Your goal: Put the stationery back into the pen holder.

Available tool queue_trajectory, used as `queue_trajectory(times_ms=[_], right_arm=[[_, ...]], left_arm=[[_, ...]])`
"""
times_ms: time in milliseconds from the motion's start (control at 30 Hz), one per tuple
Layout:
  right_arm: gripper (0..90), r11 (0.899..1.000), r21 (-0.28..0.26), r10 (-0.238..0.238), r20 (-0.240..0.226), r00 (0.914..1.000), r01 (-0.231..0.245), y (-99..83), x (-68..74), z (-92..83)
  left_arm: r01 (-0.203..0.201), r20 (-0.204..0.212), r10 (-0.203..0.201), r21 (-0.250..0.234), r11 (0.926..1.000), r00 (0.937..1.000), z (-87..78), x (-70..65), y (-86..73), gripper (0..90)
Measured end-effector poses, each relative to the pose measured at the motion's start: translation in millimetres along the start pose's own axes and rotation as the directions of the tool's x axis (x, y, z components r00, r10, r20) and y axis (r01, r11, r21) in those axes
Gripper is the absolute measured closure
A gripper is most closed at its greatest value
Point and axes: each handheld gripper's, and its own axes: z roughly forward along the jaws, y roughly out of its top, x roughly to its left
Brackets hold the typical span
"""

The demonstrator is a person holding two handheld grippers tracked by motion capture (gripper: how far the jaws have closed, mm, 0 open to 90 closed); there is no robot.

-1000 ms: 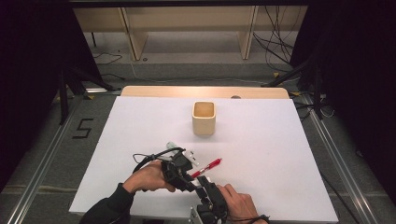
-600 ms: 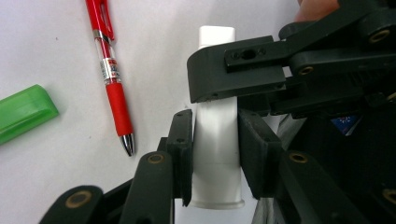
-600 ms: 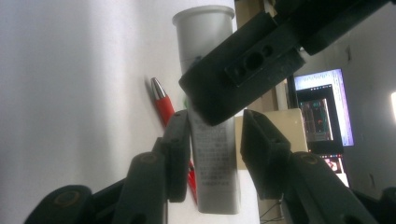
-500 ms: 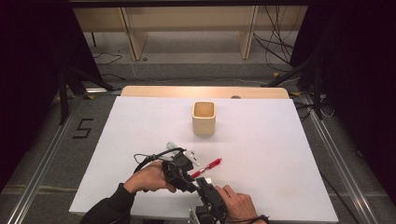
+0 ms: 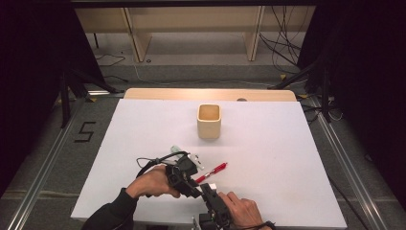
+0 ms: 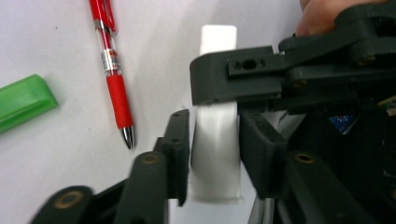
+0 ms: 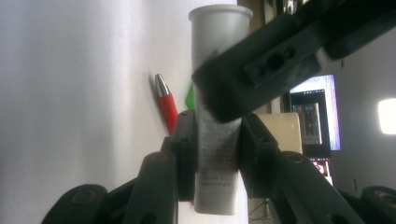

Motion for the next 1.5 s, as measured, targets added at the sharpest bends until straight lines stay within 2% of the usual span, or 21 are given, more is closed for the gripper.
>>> queue_trajectory(times_ms=[133,400,467,567,667,767,900,967,1000,1067,1133,1167,1200,1233,1300,1333,1367,1400,1433,1467,1500], right_arm=[[71.1,1.0,0.004,-0.001,0.004,1.0,0.001,-2.2,-0.4,0.1],[71.2,1.0,0.002,0.018,0.01,0.9998,-0.018,-8.5,-3.3,-4.1],[71.2,1.0,0.006,0.026,0.013,0.9996,-0.026,-10.4,-3.7,-4.4],[71.2,1.0,0.005,0.026,0.016,0.9995,-0.026,-14.0,-4.6,-4.3],[71.3,1.0,0.001,0.03,0.033,0.999,-0.03,-16.9,-7.6,-7.2],[71.2,0.999,-0.002,0.054,0.041,0.9977,-0.054,-19.3,-12.2,-9.9],[71.3,0.997,-0.008,0.079,0.038,0.9961,-0.079,-22.2,-16.3,-10.8],[71.3,0.994,-0.009,0.108,0.04,0.9933,-0.108,-23.0,-16.7,-11.3],[71.3,0.995,-0.01,0.1,0.038,0.9942,-0.1,-23.8,-18.4,-11.3],[71.3,0.992,-0.01,0.124,0.034,0.9917,-0.124,-25.3,-20.1,-11.3],[71.2,0.988,-0.01,0.154,0.031,0.9876,-0.154,-27.8,-23.1,-11.5],[71.3,0.985,-0.012,0.172,0.023,0.9849,-0.172,-29.3,-25.5,-11.3],[71.3,0.98,-0.014,0.2,0.012,0.9798,-0.2,-31.4,-28.2,-11.1],[71.2,0.976,-0.014,0.217,0.007,0.9762,-0.217,-32.9,-30.7,-11.1],[71.2,0.956,-0.025,0.292,-0.023,0.9562,-0.292,-37.8,-38.5,-10.5],[71.2,0.941,-0.031,0.337,-0.042,0.9406,-0.338,-40.7,-42.7,-10.1],[71.2,0.916,-0.028,0.397,-0.063,0.9156,-0.399,-43.1,-46.0,-10.0],[71.3,0.898,-0.028,0.436,-0.086,0.896,-0.439,-46.6,-49.7,-9.6],[71.2,0.879,-0.027,0.47,-0.104,0.8763,-0.475,-49.9,-53.7,-8.6],[71.2,0.852,-0.024,0.515,-0.131,0.847,-0.522,-53.8,-58.0,-7.1],[71.2,0.828,-0.025,0.552,-0.144,0.8212,-0.561,-55.3,-59.6,-6.0]], left_arm=[[0.007,-0.016,-0.007,-0.018,0.9998,0.9998,-6.9,2.4,-3.5,57.3],[0.01,-0.005,-0.01,-0.071,0.9974,0.9999,-25.4,6.1,-11.5,50.3],[0.008,-0.022,-0.01,-0.082,0.9966,0.9997,-30.3,7.0,-13.8,49.8],[0.035,-0.052,-0.04,-0.099,0.9945,0.9978,-37.2,9.1,-18.8,48.4],[0.045,-0.109,-0.056,-0.105,0.9935,0.9924,-42.2,10.9,-24.2,47.4],[0.064,-0.115,-0.079,-0.132,0.9891,0.9902,-45.0,13.0,-29.1,46.0],[0.073,-0.133,-0.092,-0.138,0.9878,0.9869,-43.2,12.9,-33.3,37.5],[0.081,-0.1,-0.1,-0.18,0.9804,0.99,-43.5,15.1,-37.2,34.5],[0.094,-0.105,-0.117,-0.208,0.9737,0.9875,-43.9,15.9,-39.6,33.5],[0.093,-0.14,-0.13,-0.244,0.9652,0.9815,-45.6,16.3,-44.8,31.1],[0.096,-0.159,-0.151,-0.313,0.945,0.9756,-47.5,14.6,-51.4,28.9],[0.096,-0.159,-0.151,-0.313,0.945,0.9756,-47.5,14.6,-51.4,28.5],[0.074,-0.184,-0.153,-0.376,0.9238,0.9709,-47.9,11.4,-59.0,27.4],[0.058,-0.21,-0.155,-0.407,0.9118,0.9655,-47.8,9.7,-62.9,26.8],[0.049,-0.229,-0.173,-0.467,0.8831,0.958,-48.0,7.4,-71.2,25.2],[0.046,-0.228,-0.183,-0.5,0.8645,0.9564,-47.6,6.8,-75.7,25.1],[0.04,-0.234,-0.191,-0.528,0.848,0.9531,-46.8,6.4,-80.2,25.1],[0.034,-0.241,-0.198,-0.551,0.8337,0.9502,-45.6,6.9,-84.7,25.1],[0.034,-0.241,-0.198,-0.551,0.8337,0.9502,-45.6,6.9,-84.7,25.0],[0.046,-0.236,-0.223,-0.582,0.8117,0.9458,-43.1,9.0,-93.1,24.7],[0.046,-0.236,-0.223,-0.582,0.8117,0.9458,-43.1,9.0,-93.1,24.0]])
